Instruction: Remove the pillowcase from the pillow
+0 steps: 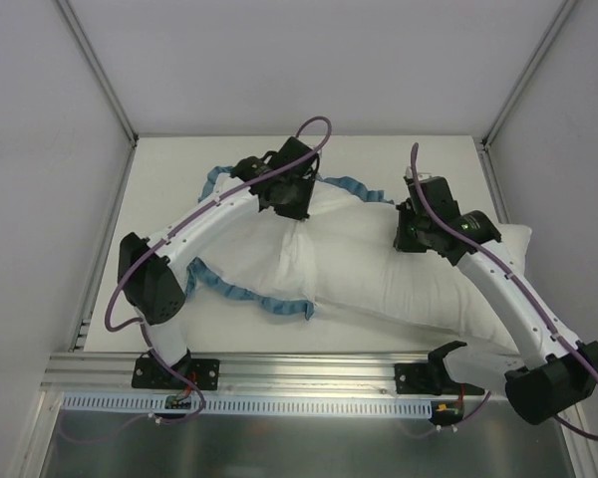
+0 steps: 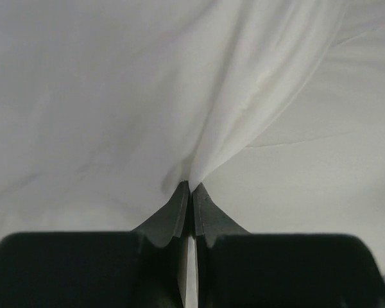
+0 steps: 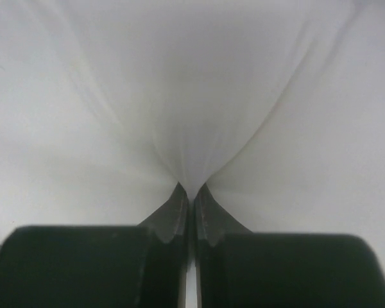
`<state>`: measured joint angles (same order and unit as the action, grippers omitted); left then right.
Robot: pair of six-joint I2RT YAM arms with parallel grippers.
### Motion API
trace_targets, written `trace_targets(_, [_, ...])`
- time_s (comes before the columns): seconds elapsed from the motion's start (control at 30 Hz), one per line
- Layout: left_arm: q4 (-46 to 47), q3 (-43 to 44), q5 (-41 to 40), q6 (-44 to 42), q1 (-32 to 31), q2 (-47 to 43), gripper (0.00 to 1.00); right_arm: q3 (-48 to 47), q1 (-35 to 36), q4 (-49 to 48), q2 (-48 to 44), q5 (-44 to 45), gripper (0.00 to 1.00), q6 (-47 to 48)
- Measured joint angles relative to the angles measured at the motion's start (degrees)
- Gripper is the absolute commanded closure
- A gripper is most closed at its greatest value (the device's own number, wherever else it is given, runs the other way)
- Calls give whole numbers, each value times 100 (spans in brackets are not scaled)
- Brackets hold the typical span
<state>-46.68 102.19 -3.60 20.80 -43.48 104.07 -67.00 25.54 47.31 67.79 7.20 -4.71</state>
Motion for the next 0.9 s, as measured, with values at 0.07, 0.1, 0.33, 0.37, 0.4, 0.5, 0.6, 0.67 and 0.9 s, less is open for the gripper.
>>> trace_targets(0.07, [-4, -238, -94, -2, 284, -280, 100, -20, -48, 20, -219, 13, 99, 46])
trace_targets(0.1, [0, -337, -87, 4, 474, -417, 100, -50, -83, 48, -332, 13, 99, 66])
trace_targets(0.33, [35, -1027, 876, 461, 2256, -1215, 100, -216, -295, -81, -911, -382, 99, 46])
trace_targets(0.37, [28, -1126, 1073, 525, 2415, -1322, 100, -212, -295, -120, -946, -479, 99, 28])
trace_targets(0.4, [11, -1200, 1202, 557, 2581, -1408, 100, -201, -295, -160, -962, -560, 99, 20])
trace_targets(0.5, [-22, -1318, 1368, 579, 2671, -1600, 100, -111, -310, -210, -968, -671, 99, -13])
trace_targets(0.6, [-31, -1410, 1412, 579, 2671, -1698, 100, -46, -350, -208, -968, -717, 99, -44])
trace_targets(0.67, [-31, -1484, 1412, 579, 2673, -1722, 100, -46, -356, -205, -981, -739, 99, -46])
trace_targets(0.9, [-20, -1753, 1902, 608, 3130, -1784, 100, 2, -474, -203, -1032, -852, 99, -90])
